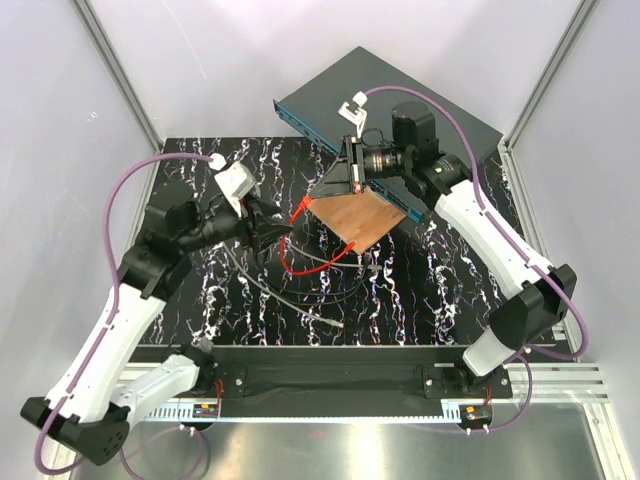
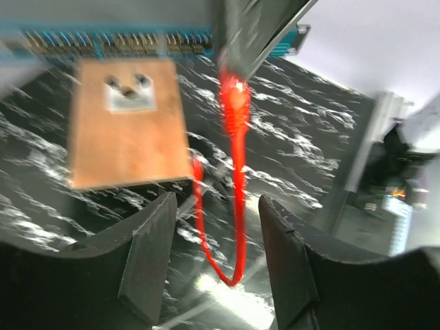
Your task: Insert the plug into the switch port
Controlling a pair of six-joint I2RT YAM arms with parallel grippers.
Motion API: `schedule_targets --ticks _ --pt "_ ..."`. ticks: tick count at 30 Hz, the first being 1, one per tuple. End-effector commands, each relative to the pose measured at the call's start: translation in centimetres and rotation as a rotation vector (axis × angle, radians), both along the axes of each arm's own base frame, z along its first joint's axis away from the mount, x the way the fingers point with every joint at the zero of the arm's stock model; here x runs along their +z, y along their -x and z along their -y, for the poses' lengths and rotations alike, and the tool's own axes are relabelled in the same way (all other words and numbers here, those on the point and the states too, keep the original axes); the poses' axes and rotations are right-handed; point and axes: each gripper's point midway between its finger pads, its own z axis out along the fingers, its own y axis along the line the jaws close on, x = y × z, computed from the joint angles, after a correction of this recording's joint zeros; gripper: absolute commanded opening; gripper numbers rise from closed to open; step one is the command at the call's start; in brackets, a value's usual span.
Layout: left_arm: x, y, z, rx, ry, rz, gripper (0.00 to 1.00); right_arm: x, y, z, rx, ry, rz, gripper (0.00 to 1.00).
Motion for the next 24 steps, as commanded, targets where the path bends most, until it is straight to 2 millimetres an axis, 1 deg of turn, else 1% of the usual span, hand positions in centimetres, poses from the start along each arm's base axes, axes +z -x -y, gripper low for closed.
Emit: schedule_targets --ticks 1,5,9,10,11,13,18,20,21,22,24 --pt "5.0 -1.5 -1.8 0.145 -0.071 0.293 0.55 -0.4 -1.1 -0.7 -0.051 0.0 -0.042 0.0" --pt "4.7 -1.9 -1.1 0.135 -0.119 0.312 0.52 -0.4 -1.6 -1.2 -0.075 -0.01 -0.066 0.0" --pt "4.7 -2.5 -0.5 0.138 -0.152 0.333 0.51 0.0 -1.5 -1.8 -0.082 -0.021 -0.072 0.0" --pt "4.5 -3.1 -0.6 0.156 -0.176 0.341 0.5 0.1 -1.6 -1.8 -0.087 -0.021 -0.082 0.0" --pt "4.2 -3.1 -0.3 0.149 -0.192 0.345 0.5 0.0 -1.6 -1.9 -0.087 -0.023 -0.087 0.0" --pt "4.3 -3.7 -0.5 0.172 -0.227 0.37 0.5 0.0 -1.6 -1.9 -0.092 -0.021 -0.101 0.0" --pt "3.7 -4.3 -0.6 0.187 -0.27 0.366 0.49 -0.2 -1.4 -2.1 -0.086 -0.02 -0.115 0.0" --pt "3.7 -4.3 -0.5 0.182 -0.27 0.371 0.43 -0.3 -1.3 -2.1 -0.085 -0.02 -0.12 0.0" --pt "3.8 -4.4 -0.5 0.182 -0.269 0.374 0.38 -0.4 -1.4 -2.0 -0.087 -0.018 -0.125 0.0" --pt "3.7 -4.4 -0.4 0.181 -0.268 0.373 0.31 -0.6 -1.3 -2.2 -0.086 -0.015 -0.13 0.0" --pt "3.7 -4.4 -0.2 0.171 -0.269 0.376 0.22 -0.9 -1.4 -2.2 -0.087 -0.013 -0.145 0.0"
